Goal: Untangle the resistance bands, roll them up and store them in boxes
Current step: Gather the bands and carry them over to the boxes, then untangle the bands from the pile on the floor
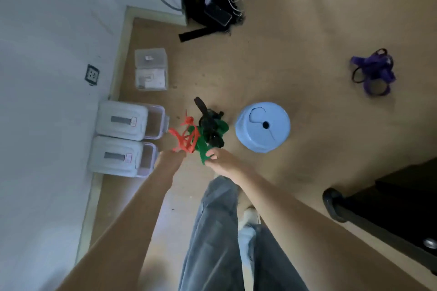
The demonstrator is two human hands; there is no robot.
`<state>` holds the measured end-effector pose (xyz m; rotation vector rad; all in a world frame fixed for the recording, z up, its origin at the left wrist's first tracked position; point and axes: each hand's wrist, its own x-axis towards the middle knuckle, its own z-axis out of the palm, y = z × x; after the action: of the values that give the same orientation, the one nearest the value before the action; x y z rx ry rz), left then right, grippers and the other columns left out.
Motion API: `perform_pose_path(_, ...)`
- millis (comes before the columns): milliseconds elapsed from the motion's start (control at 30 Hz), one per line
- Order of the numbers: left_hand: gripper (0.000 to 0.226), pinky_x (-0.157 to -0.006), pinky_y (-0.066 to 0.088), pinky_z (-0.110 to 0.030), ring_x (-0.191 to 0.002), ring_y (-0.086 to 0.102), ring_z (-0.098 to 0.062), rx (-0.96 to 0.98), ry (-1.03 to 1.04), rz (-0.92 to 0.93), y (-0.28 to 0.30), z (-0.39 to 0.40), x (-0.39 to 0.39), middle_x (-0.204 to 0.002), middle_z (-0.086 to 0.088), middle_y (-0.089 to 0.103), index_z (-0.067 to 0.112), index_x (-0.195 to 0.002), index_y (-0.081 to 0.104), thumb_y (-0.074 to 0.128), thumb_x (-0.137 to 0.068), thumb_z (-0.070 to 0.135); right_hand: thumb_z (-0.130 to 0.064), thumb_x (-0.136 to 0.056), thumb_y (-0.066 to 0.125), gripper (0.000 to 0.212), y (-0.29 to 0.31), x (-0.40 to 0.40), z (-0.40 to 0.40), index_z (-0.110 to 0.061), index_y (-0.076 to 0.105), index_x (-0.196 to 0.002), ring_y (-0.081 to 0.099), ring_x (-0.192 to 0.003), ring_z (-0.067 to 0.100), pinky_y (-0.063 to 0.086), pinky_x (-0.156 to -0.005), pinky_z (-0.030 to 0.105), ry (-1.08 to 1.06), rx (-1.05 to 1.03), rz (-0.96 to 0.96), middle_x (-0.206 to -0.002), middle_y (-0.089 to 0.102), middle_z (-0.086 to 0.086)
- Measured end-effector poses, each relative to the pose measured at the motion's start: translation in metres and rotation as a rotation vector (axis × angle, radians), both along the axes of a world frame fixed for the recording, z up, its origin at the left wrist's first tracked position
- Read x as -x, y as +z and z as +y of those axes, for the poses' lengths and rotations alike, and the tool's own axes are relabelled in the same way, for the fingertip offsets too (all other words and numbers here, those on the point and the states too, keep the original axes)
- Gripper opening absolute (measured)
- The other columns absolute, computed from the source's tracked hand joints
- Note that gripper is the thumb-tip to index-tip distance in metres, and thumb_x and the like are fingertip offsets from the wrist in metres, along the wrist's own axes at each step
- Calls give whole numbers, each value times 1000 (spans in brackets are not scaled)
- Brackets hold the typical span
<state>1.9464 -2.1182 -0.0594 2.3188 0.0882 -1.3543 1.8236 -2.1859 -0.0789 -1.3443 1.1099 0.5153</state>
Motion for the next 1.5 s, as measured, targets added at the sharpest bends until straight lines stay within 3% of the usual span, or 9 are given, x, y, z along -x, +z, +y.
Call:
perform_pose_path(200,13,-62,44,-30,-77,60,-27,95,-183,84,18,-76,15,-88,-14,65,9,-78,60,54,-88,12,-6,-93,43,16,63,76,-82,-8,57,-101,57,-54,15,43,-47,16,-483,55,-32,-83,63,13)
perform_pose_path(433,16,-53,40,-17,-61,56,-10,236,-643,152,70,-201,136,-73,-6,62,9,-80,57,47,-93,9,-2,-96,46,22,132,251,-145,-12,51,-77,51,-34,-1,36,-39,11,-1080,317,-25,-48,59,-4)
perform_pose_path(567,12,-62,42,-26,-68,59,-13,289,-889,182,95,-265,229,-85,-11,64,3,-94,57,47,-92,9,-3,-94,49,14,141,353,-155,-4,59,-84,59,-51,13,45,-47,17,-1215,423,65,-63,62,5)
perform_pose_path(700,19,-64,44,-21,-67,62,-10,342,-1078,146,100,-330,320,-80,-13,61,8,-78,55,44,-91,-1,-3,-94,47,14,119,443,-190,-3,60,-89,58,-55,19,45,-52,24,-1231,446,113,-66,63,6)
perform_pose_path(833,19,-46,40,-6,-39,53,7,328,-1002,143,93,-391,389,-71,-6,53,1,-97,53,38,-91,-9,-9,-95,48,13,96,506,-263,-7,60,-93,58,-57,15,44,-53,22,-1150,375,135,-70,64,4)
perform_pose_path(1033,14,-64,42,-25,-53,59,-5,239,-967,16,67,-472,420,-87,-14,60,2,-94,55,42,-92,-3,-11,-95,46,17,63,536,-387,-19,53,-81,57,-56,10,44,-55,19,-975,279,8,-67,63,-1)
perform_pose_path(1233,20,-54,40,-17,-56,56,-11,196,-916,-53,-13,-581,446,-92,-18,56,-4,-109,50,37,-93,-6,-4,-93,43,28,-20,572,-483,-23,45,-72,51,-54,14,46,-66,35,-946,223,90,-61,55,2)
perform_pose_path(1367,23,-47,37,-11,-52,50,-15,209,-904,-40,-81,-668,482,-71,-10,50,5,-99,45,35,-89,-13,-4,-91,43,22,-97,600,-546,-15,49,-73,57,-66,27,49,-75,43,-936,228,202,-65,59,8)
perform_pose_path(1500,21,-58,39,-24,-58,51,-18,232,-929,-54,-168,-730,504,-73,-10,52,7,-91,46,40,-86,-12,-11,-90,48,14,-195,608,-609,-2,58,-93,59,-86,32,42,-73,33,-816,294,276,-91,65,17)
